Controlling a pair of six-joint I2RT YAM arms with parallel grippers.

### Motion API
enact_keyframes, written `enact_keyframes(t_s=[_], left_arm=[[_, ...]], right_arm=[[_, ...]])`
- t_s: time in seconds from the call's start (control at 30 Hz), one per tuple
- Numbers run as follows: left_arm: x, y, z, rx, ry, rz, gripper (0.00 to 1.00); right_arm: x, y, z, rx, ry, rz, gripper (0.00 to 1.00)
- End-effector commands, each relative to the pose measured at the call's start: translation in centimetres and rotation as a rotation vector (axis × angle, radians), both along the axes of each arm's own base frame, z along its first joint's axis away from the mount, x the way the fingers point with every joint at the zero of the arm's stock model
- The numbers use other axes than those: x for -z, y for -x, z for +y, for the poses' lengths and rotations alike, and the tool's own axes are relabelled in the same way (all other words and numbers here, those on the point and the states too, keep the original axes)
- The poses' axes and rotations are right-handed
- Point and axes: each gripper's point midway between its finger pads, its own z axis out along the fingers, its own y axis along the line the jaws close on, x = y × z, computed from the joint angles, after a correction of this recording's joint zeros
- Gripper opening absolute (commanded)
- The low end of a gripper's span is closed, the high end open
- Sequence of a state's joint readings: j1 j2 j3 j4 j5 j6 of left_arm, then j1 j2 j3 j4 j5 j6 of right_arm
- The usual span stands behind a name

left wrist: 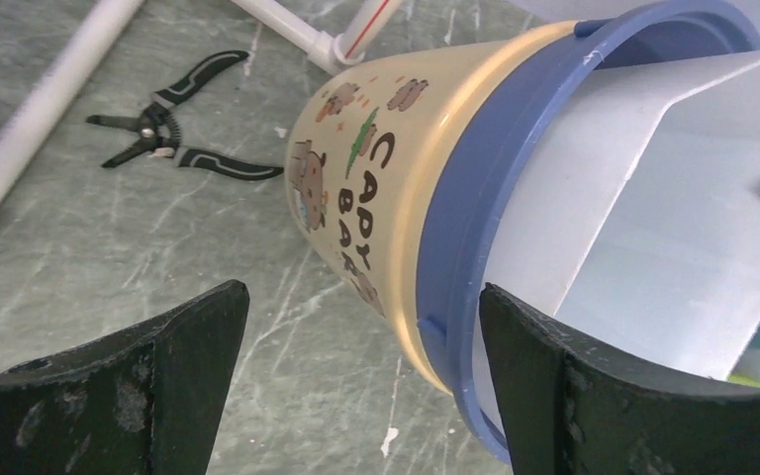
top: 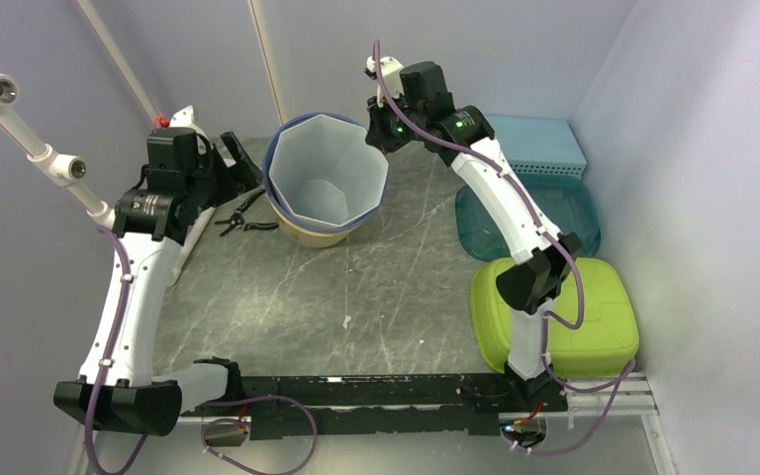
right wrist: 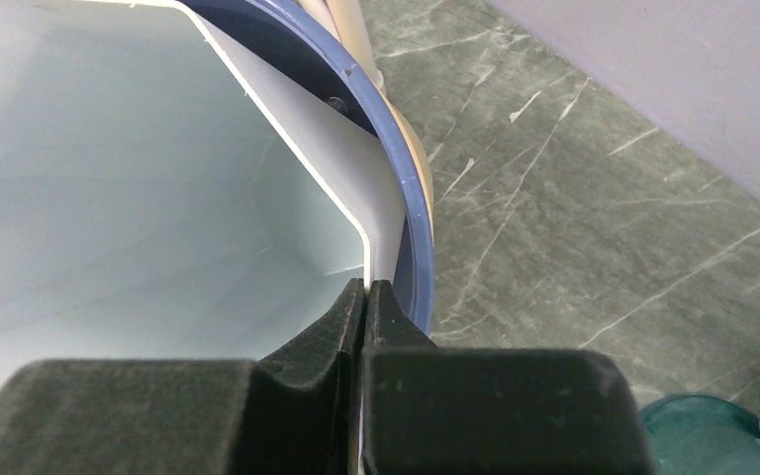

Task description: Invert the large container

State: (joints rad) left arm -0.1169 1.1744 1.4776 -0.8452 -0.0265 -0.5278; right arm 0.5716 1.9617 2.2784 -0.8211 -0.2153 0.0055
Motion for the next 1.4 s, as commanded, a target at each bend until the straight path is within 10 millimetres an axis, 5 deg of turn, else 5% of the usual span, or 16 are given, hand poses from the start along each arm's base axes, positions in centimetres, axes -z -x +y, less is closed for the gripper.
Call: enact_keyframes(t_s=[0.0, 0.4, 0.87, 1.37], left_arm=[[-1.4, -1.2, -1.9, 0.110, 0.097, -0.057, 0.90], [-1.1, -3.0, -4.0, 0.266, 0.117, -0.049, 0.70], [-2.5, -2.8, -6.0, 0.365, 0.194, -0.026, 0.04], [-5.3, 1.0, -7.3, 0.404, 0.305, 0.002, 0.03]], right_arm=[[-0.2, 0.0, 0.6, -0.017, -0.036, 0.014, 0.00], [-0.4, 0.1, 0.9, -0.022, -0.063, 0.037, 0.00], [-2.0, 2.0, 1.9, -0.082, -0.147, 0.076, 0.00], [-5.3, 7.2, 3.1, -0.196, -0.298, 0.176, 0.00]])
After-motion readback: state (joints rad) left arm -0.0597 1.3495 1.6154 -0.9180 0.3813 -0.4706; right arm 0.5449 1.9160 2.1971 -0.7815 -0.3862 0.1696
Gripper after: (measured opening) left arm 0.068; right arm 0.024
